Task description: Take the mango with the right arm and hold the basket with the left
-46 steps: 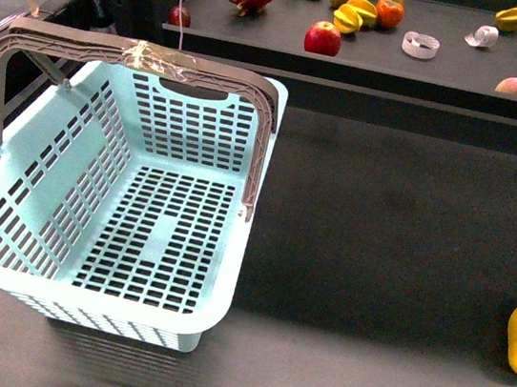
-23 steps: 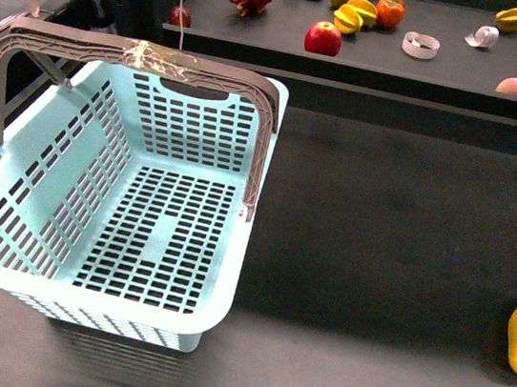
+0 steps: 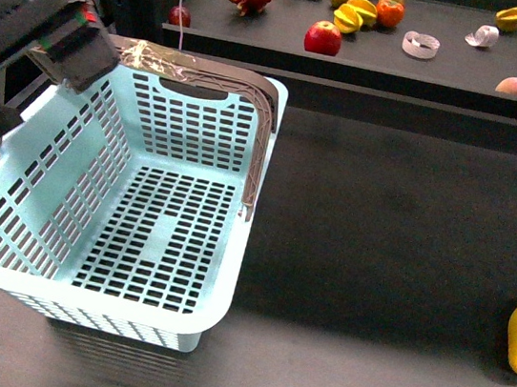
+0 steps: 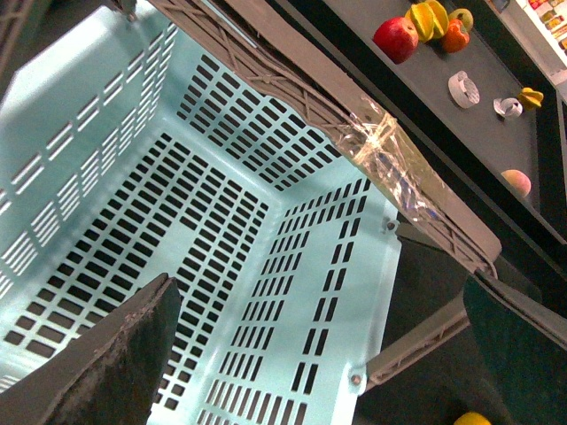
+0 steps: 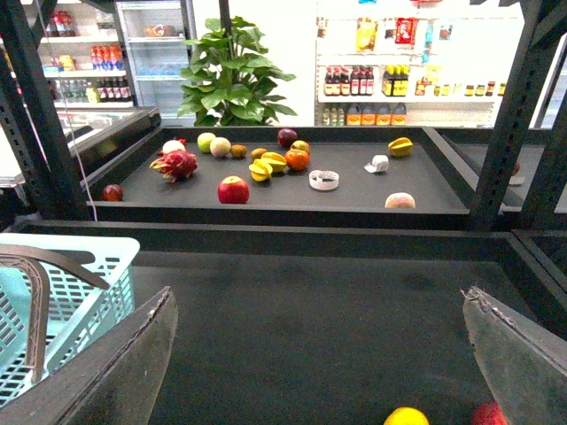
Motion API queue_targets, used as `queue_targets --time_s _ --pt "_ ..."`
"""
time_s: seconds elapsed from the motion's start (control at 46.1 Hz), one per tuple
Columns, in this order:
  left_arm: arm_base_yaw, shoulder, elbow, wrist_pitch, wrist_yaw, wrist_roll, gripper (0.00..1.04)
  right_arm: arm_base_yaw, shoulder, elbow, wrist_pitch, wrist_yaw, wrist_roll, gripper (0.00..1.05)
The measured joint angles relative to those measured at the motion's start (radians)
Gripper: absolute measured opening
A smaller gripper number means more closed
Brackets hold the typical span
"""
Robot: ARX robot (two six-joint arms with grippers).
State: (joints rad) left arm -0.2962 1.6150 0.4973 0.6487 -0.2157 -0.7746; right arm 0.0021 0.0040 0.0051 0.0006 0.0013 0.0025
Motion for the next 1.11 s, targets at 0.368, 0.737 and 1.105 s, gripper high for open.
queue_targets --time_s 0.368,0.737,1.105 --pt "0.013 0.342 0.374 -0.046 0.032 -0.126 0.99 0.000 0.000 0.000 0.000 0.000 0.000 0.96" --pt "0.016 0.511 0.619 -0.136 0.018 -0.169 0.92 0.000 0.000 0.000 0.000 0.000 0.000 0.96" --pt "-0.003 0.509 0.650 -0.230 0.036 -0.221 0.33 0.000 0.000 0.000 0.000 0.000 0.000 0.96"
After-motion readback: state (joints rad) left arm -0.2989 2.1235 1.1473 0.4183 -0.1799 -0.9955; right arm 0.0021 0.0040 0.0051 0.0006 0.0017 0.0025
